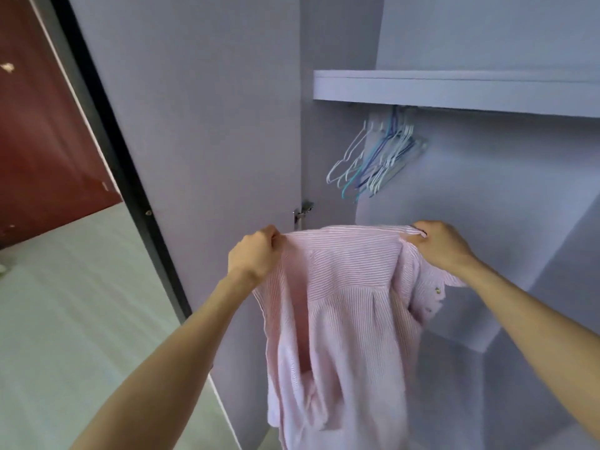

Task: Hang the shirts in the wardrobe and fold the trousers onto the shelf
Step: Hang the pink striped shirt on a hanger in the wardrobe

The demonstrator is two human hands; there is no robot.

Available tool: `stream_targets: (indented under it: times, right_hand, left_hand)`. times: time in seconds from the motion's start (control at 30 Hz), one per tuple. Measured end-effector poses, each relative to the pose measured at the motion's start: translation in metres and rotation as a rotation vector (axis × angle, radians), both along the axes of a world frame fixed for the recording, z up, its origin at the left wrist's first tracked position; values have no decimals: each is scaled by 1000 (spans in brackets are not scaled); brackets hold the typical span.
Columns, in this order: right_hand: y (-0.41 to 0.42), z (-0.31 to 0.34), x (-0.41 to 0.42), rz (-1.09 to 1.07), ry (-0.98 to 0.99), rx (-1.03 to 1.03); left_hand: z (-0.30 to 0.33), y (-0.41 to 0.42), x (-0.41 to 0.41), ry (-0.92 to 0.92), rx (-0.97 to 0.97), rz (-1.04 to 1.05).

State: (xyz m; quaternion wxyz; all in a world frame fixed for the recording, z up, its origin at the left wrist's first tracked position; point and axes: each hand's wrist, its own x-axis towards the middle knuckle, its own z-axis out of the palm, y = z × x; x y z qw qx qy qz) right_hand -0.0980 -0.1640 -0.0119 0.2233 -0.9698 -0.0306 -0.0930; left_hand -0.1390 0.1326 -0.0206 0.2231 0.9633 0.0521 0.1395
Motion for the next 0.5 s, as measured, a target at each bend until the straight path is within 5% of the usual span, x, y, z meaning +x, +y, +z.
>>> stream_targets:
  times: [0.1,0.17,0.23,0.33,0.5]
  right_hand:
    - [-3,1,-8,-107,-390,-304]
    - [-1,0,-15,-173,-666,-221]
    - [3,1,-8,-222,-550,-154]
    - [2,1,7,-199,10,-140]
    - [24,-16,15,-95,7,280]
  left_hand:
    - [1,-3,1,-128,23,13]
    - [6,-7,1,-433,-126,17]
    - [11,-11,5,-504,-195,-11]
    - [3,-12,21,-72,-88,-55]
    - [-12,-6,45,103,-301,-79]
